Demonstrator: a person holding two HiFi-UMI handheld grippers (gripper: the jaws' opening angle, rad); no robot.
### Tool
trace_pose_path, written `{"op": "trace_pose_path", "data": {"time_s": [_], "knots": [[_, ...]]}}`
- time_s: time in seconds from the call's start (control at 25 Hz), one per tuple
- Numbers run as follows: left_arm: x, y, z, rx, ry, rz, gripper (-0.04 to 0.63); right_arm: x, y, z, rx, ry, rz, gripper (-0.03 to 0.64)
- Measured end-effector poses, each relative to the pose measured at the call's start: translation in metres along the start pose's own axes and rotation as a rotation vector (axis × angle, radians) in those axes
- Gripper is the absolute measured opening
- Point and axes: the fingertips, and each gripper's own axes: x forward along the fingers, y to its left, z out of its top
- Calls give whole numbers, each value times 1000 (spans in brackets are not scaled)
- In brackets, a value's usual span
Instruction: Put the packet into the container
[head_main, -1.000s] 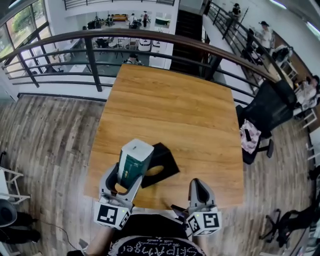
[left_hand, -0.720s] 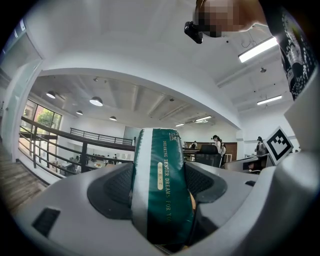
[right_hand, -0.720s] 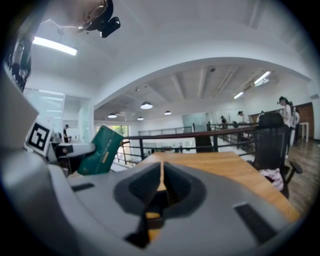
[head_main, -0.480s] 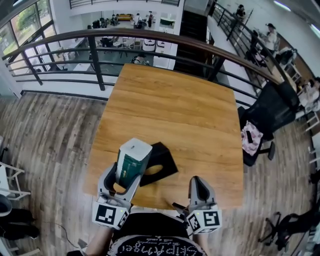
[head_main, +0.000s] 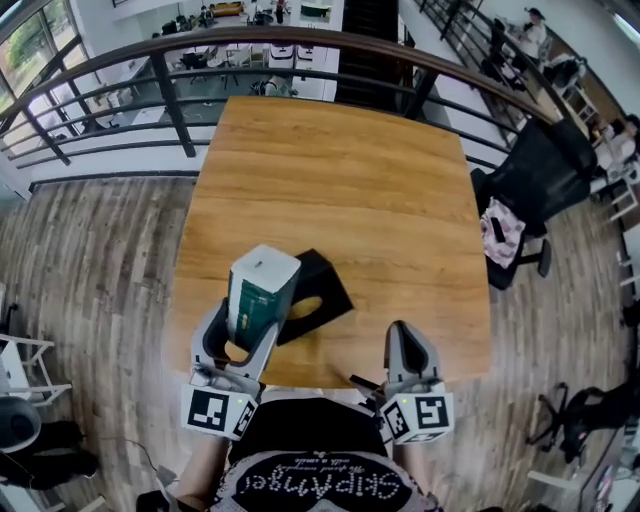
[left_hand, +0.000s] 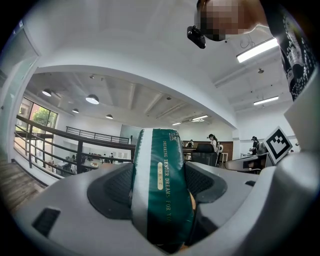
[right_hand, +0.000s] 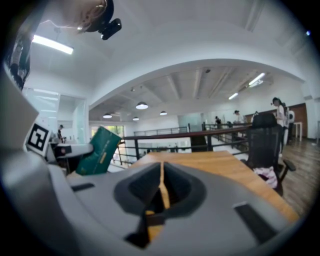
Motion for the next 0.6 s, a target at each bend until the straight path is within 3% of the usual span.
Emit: {"op": "trace_pose_path", "data": {"time_s": [0.6], "knots": [[32,8,-23,4,70,-84,345,1,-16,-11,38,6,-83,40]]}}
